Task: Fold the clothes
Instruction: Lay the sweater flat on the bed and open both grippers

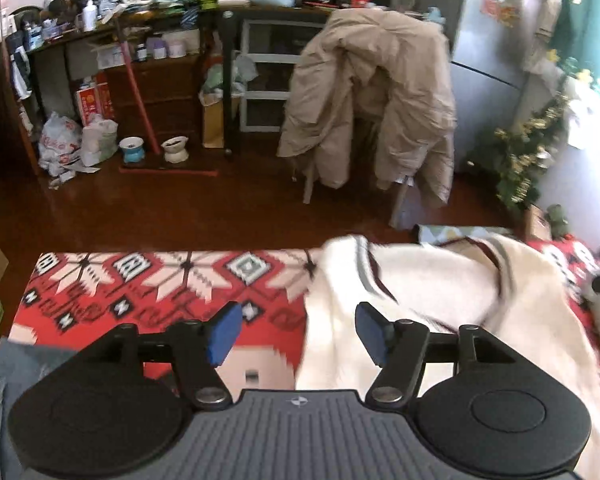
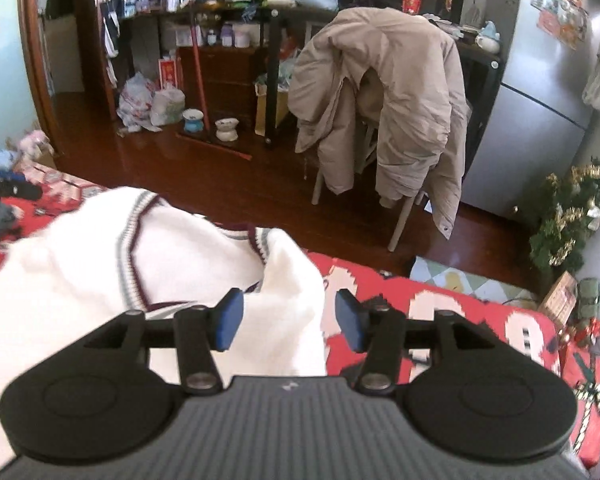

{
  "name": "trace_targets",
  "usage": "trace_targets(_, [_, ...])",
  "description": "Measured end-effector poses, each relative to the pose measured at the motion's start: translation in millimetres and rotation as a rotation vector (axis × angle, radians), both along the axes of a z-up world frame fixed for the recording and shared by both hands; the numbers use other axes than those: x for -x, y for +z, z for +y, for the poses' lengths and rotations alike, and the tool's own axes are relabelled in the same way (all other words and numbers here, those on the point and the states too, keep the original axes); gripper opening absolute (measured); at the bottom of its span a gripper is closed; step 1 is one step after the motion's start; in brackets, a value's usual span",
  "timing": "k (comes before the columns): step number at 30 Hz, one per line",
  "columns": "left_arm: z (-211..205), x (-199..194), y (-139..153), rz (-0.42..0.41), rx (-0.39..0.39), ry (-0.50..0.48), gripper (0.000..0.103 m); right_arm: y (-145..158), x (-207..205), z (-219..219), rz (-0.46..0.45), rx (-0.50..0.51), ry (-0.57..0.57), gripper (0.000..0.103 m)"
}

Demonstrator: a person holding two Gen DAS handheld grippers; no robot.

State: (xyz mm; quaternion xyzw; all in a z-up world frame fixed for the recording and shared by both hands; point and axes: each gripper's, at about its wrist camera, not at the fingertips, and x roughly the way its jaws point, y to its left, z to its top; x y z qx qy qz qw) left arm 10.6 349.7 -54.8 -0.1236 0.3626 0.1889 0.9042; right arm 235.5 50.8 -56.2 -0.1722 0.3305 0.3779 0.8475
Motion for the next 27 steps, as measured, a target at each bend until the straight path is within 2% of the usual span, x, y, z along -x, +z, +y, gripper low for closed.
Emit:
trace_targets(4, [-28.6,42.9,5.3,0.007,0.041,-0.059,0.058,24.7,43.2,-40.7,0.042,-0.051,-0.009,0.055])
trace_targets(7, [-59.3,76.2,0.7,0.021,0.087,-0.099,0.046,31.3,84.9,-67.5,0.043,-0.074,0.005,0.054])
trace_targets(8, [-70.9,85.4,-2.5,0.028,0.097,-0.112,0.046,31.0,102.7,-76.1,0.049,-0.071,0.009,0.054])
trace_targets(13, [-133.0,129.9,-23.3,0.052,0.112,-0.155,0.044,6.9,183.6,-106.7,0.054,-0.032,0.037,0.047])
trace_targets(16, [-163.7,155.1,-37.8,0.058,0.128,-0.155,0.044,-6.0,221.0,-121.4,0.055,-0.041,-0.003,0.046])
trace_targets(22, [-188.4,205.5,-51.2,0.026,0.153,-0.058,0.044,-31.6,294.9,-150.8,0.059,-0.060,-0.089,0.046])
trace_targets(27, [-204.0,246.5,-60.0,-0.003,0.165,0.032,0.039,-48.3,347.3,-175.7,0.072,-0.092,-0.189,0.044])
